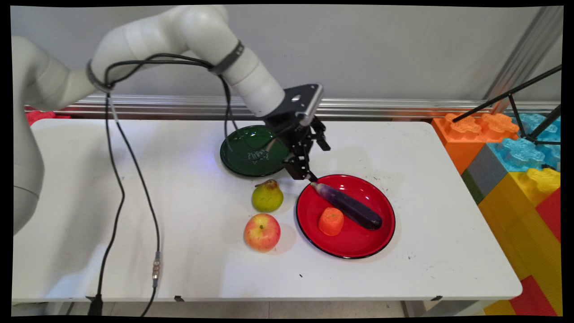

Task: Pick up the eggplant from the red plate

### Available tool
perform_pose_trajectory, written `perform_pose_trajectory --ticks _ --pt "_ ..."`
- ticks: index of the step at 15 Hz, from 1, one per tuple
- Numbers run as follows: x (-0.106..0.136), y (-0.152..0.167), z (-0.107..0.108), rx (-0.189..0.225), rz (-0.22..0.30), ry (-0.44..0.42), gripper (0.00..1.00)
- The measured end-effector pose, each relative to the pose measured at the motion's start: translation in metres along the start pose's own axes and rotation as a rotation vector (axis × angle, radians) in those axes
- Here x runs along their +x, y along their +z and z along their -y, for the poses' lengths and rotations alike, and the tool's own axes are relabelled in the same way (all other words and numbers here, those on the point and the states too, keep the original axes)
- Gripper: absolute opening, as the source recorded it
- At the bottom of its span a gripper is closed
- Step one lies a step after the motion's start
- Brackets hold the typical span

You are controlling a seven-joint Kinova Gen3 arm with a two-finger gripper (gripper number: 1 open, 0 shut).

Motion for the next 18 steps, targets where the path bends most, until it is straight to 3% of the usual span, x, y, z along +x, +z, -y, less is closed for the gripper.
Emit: perform_pose_trajectory --ticks 8,18 --pt "0.015 0.051 0.013 -0.046 0.053 0.132 1.00" --pt "0.019 0.091 0.014 -0.058 0.094 0.167 1.00"
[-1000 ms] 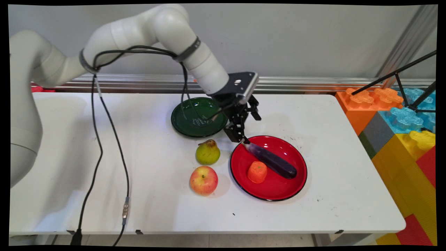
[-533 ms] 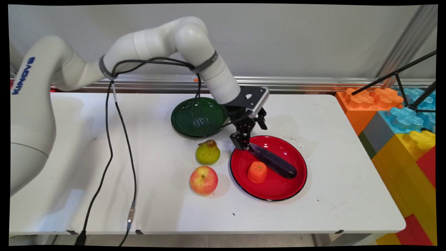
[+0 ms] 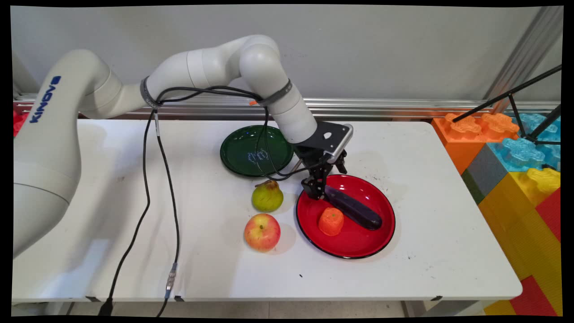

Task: Pick up the eggplant from the red plate, then place the picked object on the table

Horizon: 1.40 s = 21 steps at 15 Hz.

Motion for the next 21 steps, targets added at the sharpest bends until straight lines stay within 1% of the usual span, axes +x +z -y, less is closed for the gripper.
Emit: perform_pose_trajectory --ticks 13,14,21 --pt "0.004 0.019 -0.001 -0.009 0.015 -0.007 1.00" --pt "0.004 0.019 -0.001 -0.009 0.015 -0.009 0.00" --pt "0.005 0.020 -0.006 -0.027 0.014 -0.018 0.00"
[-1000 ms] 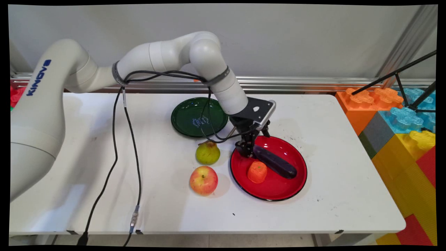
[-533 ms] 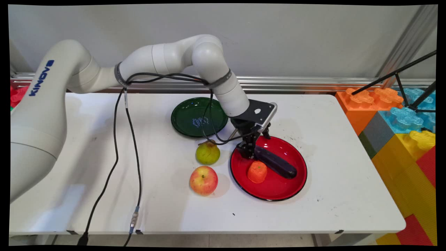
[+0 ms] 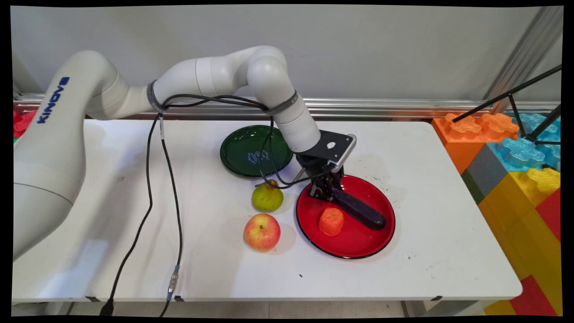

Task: Place the picked object on the table

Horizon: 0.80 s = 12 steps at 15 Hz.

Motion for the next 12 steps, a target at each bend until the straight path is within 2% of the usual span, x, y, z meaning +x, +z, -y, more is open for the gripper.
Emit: perform_pose_trajectory --ticks 5,12 --pt "0.001 -0.008 -0.006 -0.009 -0.007 -0.018 0.00" --pt "0.010 -0.043 -0.003 0.031 -0.044 -0.090 0.00"
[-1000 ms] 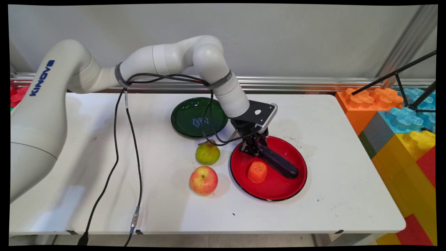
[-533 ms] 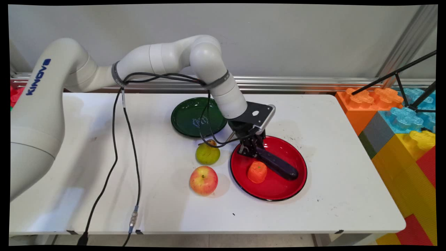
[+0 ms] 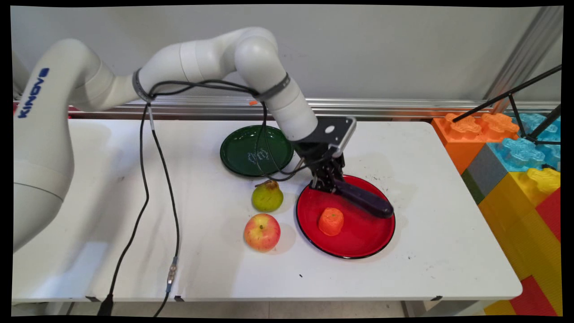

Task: Place the picked object on the table

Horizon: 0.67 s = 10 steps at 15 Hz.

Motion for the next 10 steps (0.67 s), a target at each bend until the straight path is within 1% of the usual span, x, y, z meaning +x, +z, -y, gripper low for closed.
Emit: perform_pose_trajectory --ticks 3,6,9,10 --pt "0.003 -0.021 0.000 0.024 -0.015 -0.056 0.00" --pt "0.002 -0.045 -0.004 0.047 -0.023 -0.135 0.00" --pt "-0.003 -0.064 -0.012 0.064 -0.023 -0.223 0.00" --pt "-0.006 -0.073 -0.016 0.071 -0.023 -0.274 0.00"
